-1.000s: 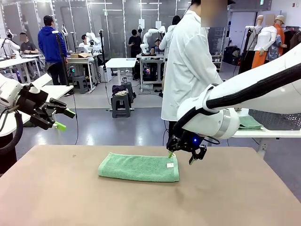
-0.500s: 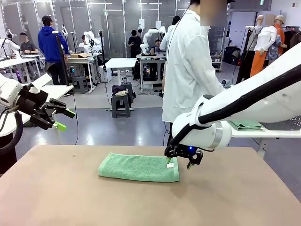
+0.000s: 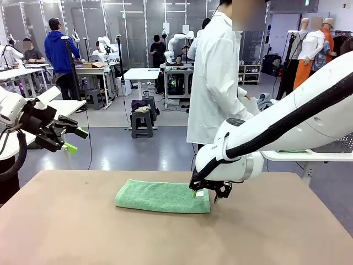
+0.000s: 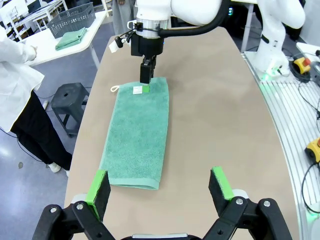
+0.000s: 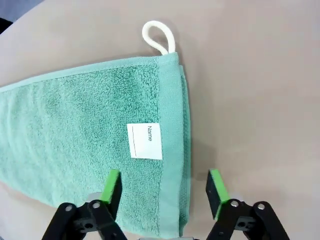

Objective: Fold the towels and place them in the basket.
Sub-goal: When a person lays out a Towel with hook on the table, fold it in half twice.

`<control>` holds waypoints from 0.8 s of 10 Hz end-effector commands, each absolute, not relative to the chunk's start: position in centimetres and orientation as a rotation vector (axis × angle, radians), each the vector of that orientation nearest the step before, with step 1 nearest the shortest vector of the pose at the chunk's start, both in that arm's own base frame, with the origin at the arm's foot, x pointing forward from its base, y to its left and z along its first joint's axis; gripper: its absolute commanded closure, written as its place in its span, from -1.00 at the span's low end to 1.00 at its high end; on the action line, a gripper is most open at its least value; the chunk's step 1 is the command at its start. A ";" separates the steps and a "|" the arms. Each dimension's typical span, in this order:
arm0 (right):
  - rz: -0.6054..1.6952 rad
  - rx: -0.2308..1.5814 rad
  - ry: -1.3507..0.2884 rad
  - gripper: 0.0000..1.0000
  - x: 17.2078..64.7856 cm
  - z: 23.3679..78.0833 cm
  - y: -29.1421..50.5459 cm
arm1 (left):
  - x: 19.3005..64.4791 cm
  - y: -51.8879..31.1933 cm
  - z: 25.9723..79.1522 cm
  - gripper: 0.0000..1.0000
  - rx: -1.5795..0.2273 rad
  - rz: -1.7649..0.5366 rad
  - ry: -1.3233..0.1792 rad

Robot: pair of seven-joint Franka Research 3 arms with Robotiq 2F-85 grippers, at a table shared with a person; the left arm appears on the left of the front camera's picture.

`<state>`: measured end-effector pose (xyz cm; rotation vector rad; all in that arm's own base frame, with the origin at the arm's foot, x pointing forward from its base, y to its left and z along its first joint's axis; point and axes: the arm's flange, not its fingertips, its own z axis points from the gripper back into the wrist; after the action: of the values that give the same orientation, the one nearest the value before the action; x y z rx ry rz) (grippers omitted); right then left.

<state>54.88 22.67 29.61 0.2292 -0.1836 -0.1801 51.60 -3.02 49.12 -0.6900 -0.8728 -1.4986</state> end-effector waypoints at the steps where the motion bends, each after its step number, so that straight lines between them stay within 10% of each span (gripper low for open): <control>1: -0.219 0.184 -0.190 -0.60 55.7 29.7 23.8 | 51.5 -3.0 49.2 -1.00 -0.689 -1.502 -0.873; 8: -0.213 0.142 -0.183 -0.60 56.1 29.6 24.4 | 51.6 -3.0 49.1 -1.00 -0.690 -1.499 -0.873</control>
<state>55.46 23.31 29.49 0.1776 -0.1776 -0.1801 51.60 -3.02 49.12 -0.6900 -0.8728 -1.4985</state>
